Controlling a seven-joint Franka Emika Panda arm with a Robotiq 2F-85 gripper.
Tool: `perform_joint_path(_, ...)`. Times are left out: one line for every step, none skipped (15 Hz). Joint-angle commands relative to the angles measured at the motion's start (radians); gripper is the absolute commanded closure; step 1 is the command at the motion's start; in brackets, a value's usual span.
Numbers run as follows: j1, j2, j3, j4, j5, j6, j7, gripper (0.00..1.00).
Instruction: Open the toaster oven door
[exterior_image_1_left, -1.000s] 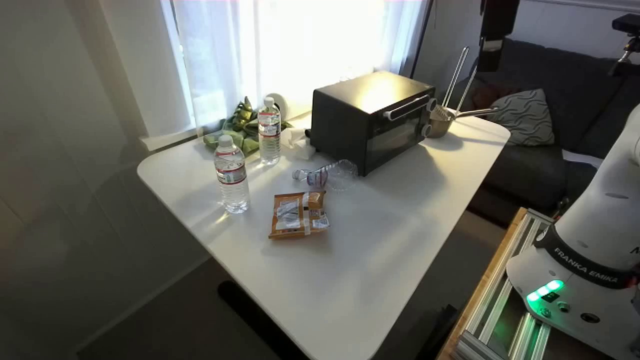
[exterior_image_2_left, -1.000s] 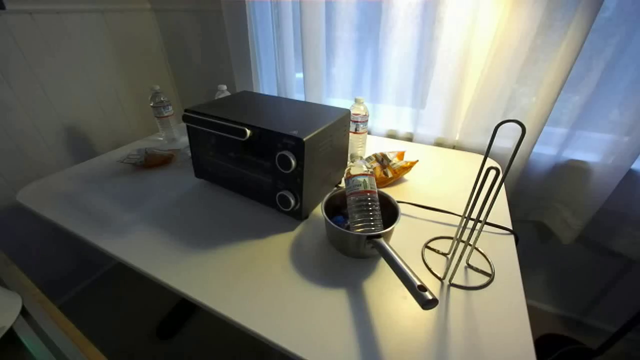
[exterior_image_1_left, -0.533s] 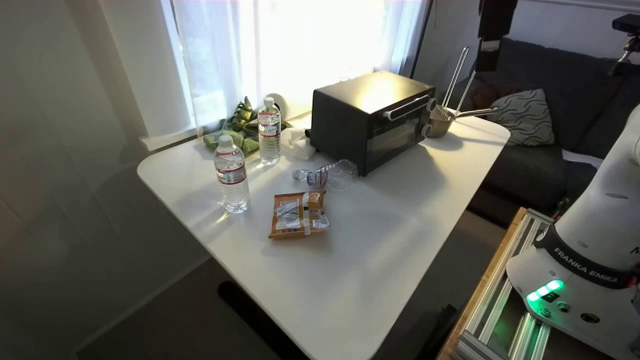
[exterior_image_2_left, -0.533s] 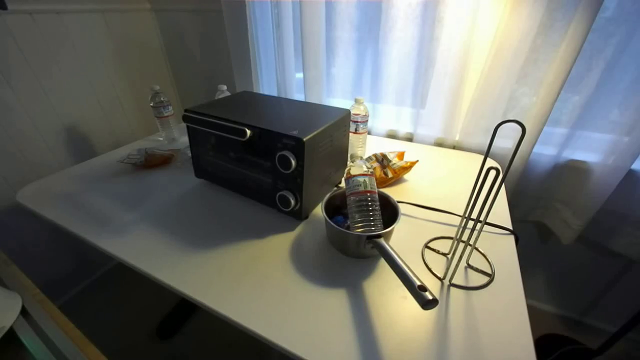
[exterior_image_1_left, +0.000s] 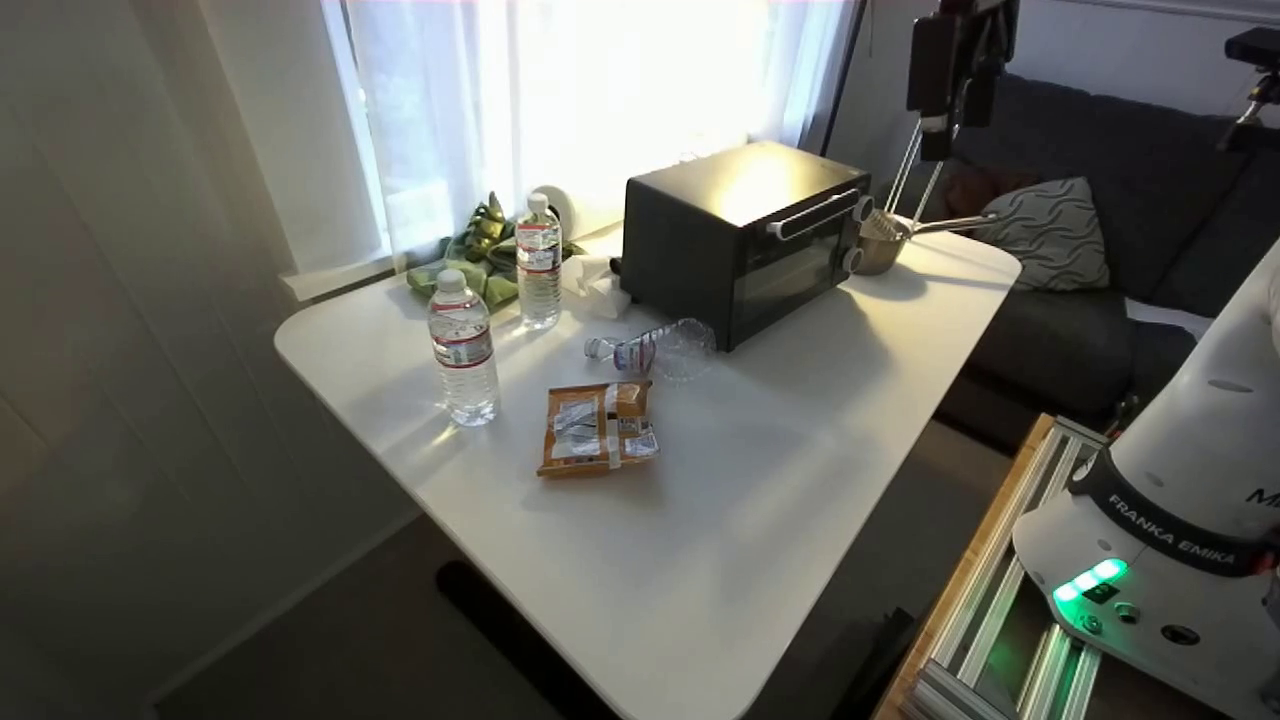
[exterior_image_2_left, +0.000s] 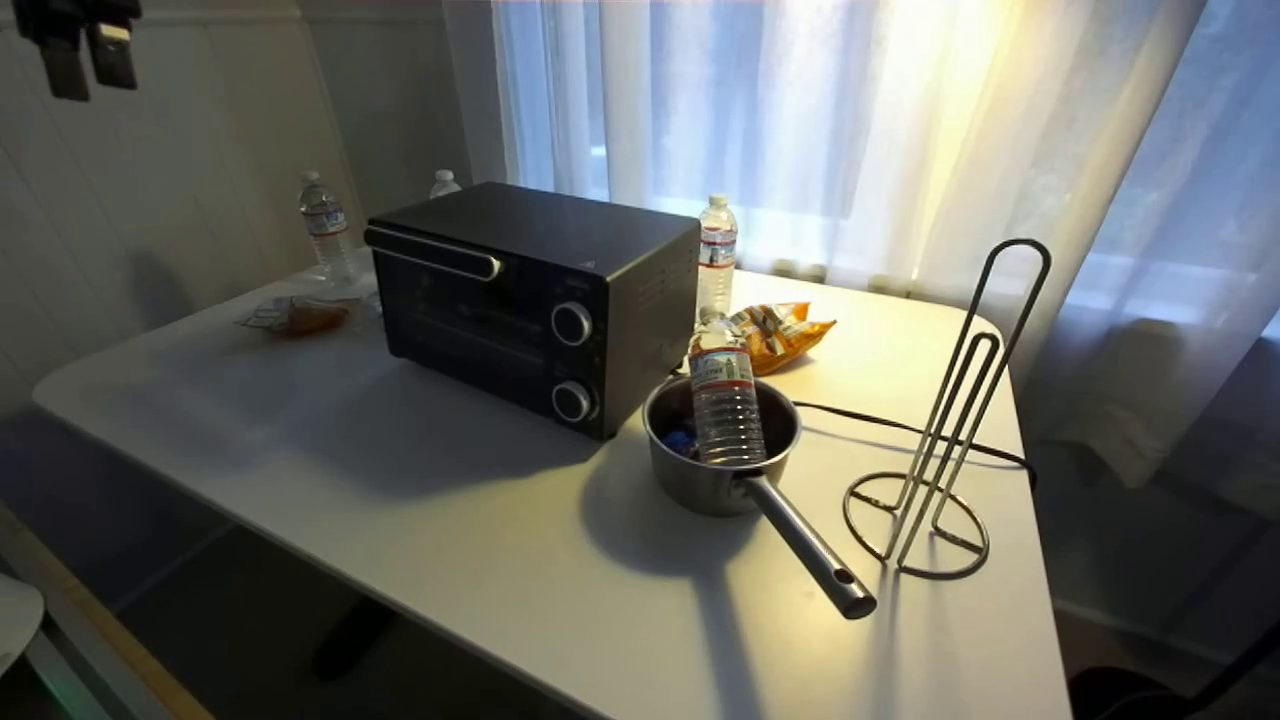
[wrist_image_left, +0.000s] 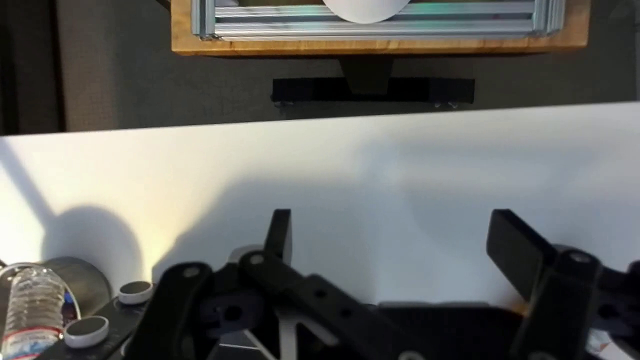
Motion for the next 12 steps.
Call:
perform_joint_path(-0.085, 0.021, -0.069, -0.075, -0.059, 0.161, 0.059, 0.0)
perform_joint_path(-0.108, 0.032, -0.086, -0.093, -0.063, 0.22, 0.075, 0.0)
perform_joint_path(-0.131, 0.047, -0.1, -0.108, -0.063, 0.285, 0.096, 0.0)
perform_joint_path(-0.154, 0.065, -0.105, -0.119, -0.07, 0.334, 0.124, 0.0)
perform_joint_path(-0.17, 0.078, -0.108, -0.129, -0.077, 0.381, 0.142, 0.0)
perform_joint_path(-0.182, 0.093, -0.11, -0.132, -0.077, 0.42, 0.159, 0.0)
perform_joint_path(-0.188, 0.102, -0.109, -0.136, -0.077, 0.455, 0.169, 0.0)
perform_joint_path(-0.192, 0.109, -0.103, -0.136, -0.084, 0.509, 0.18, 0.25)
perform_joint_path(-0.194, 0.115, -0.095, -0.143, -0.099, 0.571, 0.186, 0.26)
perform_joint_path(-0.191, 0.127, -0.088, -0.14, -0.104, 0.612, 0.194, 0.32)
perform_joint_path(-0.19, 0.133, -0.08, -0.147, -0.116, 0.662, 0.197, 0.41)
perform_joint_path(-0.192, 0.14, -0.071, -0.156, -0.134, 0.716, 0.204, 0.47)
